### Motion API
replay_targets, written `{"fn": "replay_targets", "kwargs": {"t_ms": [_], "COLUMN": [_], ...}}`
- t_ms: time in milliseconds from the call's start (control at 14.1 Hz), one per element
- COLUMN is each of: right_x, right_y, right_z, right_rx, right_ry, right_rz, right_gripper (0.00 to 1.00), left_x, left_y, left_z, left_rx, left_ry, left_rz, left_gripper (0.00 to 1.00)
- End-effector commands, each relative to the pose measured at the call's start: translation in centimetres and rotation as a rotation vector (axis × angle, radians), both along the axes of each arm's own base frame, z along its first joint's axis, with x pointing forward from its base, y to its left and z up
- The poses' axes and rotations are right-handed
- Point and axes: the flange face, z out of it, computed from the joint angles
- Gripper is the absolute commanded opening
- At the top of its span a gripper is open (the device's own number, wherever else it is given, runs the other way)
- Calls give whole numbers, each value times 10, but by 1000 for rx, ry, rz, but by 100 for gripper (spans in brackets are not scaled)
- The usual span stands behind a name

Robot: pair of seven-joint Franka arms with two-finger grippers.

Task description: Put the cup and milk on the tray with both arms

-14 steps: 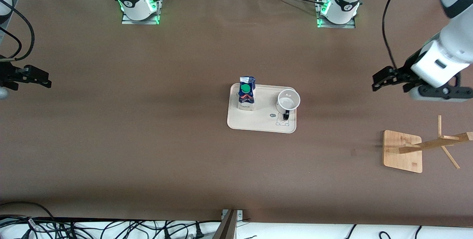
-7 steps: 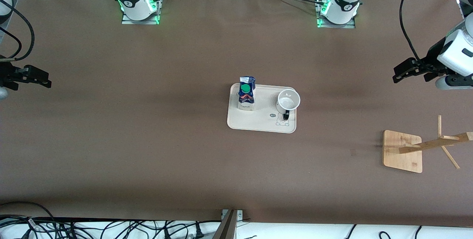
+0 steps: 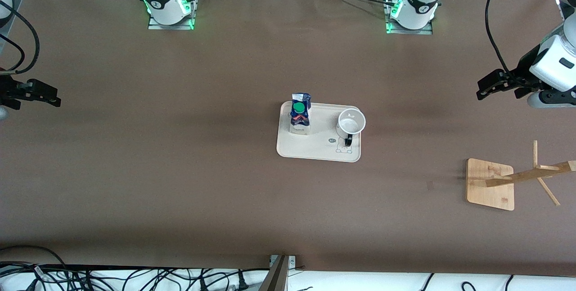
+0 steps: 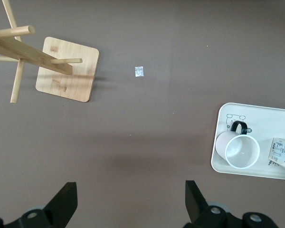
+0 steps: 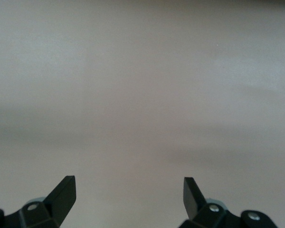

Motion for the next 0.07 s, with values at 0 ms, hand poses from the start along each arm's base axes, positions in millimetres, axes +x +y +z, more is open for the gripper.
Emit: {"fn": "replay_targets", "kwargs": {"t_ms": [0], "right_x": [-1], "right_y": [-2], "right_z": [4], "right_rx": [11], "right_ry": [4], "right_rz": [-7], "right_gripper": [100], "left_x": [-5], "left_y": [0], "left_z": [4], "left_rx": [23], "left_ry": [-7], "left_rz": [-15], "left_gripper": [100]}}
